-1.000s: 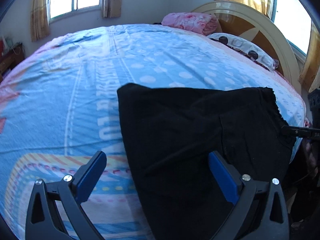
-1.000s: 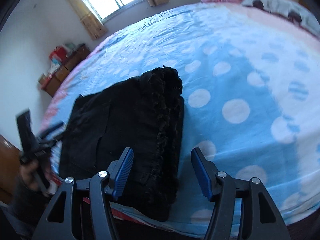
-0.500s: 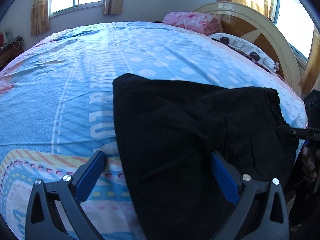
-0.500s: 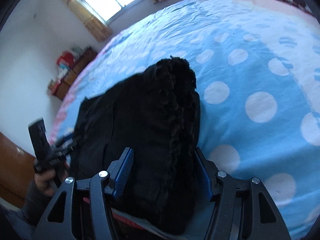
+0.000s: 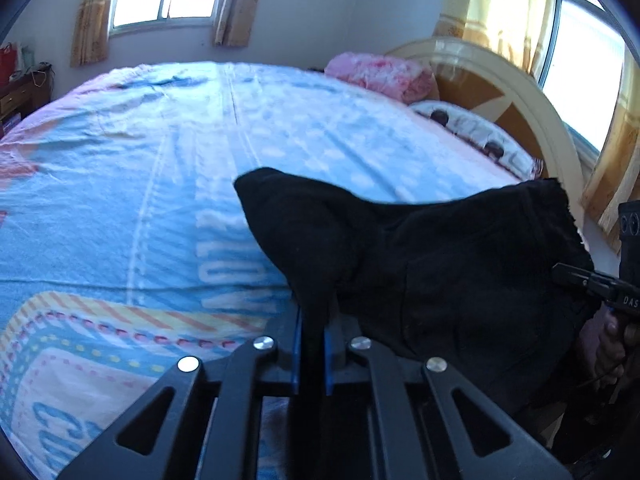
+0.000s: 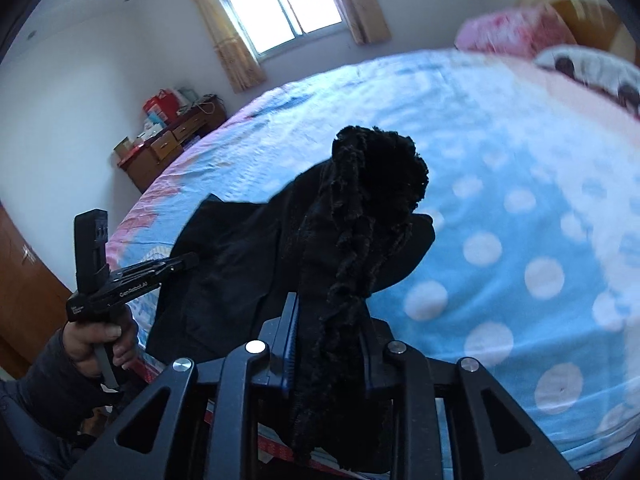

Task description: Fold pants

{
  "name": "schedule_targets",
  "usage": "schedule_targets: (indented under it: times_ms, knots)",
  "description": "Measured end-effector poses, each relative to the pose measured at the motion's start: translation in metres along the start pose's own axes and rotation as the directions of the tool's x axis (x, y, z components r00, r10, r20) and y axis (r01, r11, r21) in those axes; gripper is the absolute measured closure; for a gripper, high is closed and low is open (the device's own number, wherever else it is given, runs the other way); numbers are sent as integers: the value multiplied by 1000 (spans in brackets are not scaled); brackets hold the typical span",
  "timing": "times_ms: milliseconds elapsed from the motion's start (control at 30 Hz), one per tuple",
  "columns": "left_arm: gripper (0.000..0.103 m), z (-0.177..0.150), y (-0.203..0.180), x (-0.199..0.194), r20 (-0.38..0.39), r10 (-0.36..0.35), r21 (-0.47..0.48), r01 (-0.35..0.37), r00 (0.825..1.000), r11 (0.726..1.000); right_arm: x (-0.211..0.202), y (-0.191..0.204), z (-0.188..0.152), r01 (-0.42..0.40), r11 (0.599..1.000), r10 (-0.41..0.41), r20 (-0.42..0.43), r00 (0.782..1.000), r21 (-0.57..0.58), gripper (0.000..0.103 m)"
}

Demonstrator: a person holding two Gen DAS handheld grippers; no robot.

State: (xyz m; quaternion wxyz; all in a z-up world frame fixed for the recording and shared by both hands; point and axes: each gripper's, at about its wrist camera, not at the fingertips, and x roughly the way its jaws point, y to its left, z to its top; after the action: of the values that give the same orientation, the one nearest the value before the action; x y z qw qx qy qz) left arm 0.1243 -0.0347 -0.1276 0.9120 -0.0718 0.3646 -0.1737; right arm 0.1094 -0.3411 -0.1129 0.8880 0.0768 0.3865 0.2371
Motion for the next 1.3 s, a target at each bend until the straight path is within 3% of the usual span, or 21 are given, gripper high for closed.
schedule_targets:
  times_ms: [100,267,400,700,833,933,1033,1100,1200,1300]
  knots:
    - [95,4,5,-18,32,-9,-7,10,999,1000,-3,16,16,5,998,-5,2,1000,-61,79]
    - [95,15,32,-55,104,61,-20,-59,993,998,13,43,53,-33,988,31,-11,999,-153,79]
    - [95,25,63,-83,133,157,-37,-153,979,988,47,77,91,-97,968,89,-43,995,-232,79]
    - [95,34,144,-123,170,372,-160,-346,913,924,163,171,170,-250,909,207,-160,965,-334,79]
    - [95,25,174,-112,133,422,-198,-393,897,898,225,200,184,-276,892,206,-220,953,-357,79]
    - [95,16,199,-97,82,429,-230,-401,900,886,260,205,182,-281,891,196,-256,947,-358,79]
    - [86,7,208,-82,37,451,-228,-432,892,873,299,200,176,-277,908,175,-315,933,-315,79]
    - [68,3,208,-74,17,482,-216,-467,876,857,311,192,171,-271,917,167,-336,927,-292,78]
    - [59,-3,210,-65,-1,486,-213,-475,874,854,322,172,167,-256,936,161,-353,922,-243,74]
    - [56,-6,211,-58,-11,492,-209,-483,870,850,332,158,166,-246,951,162,-374,913,-187,68]
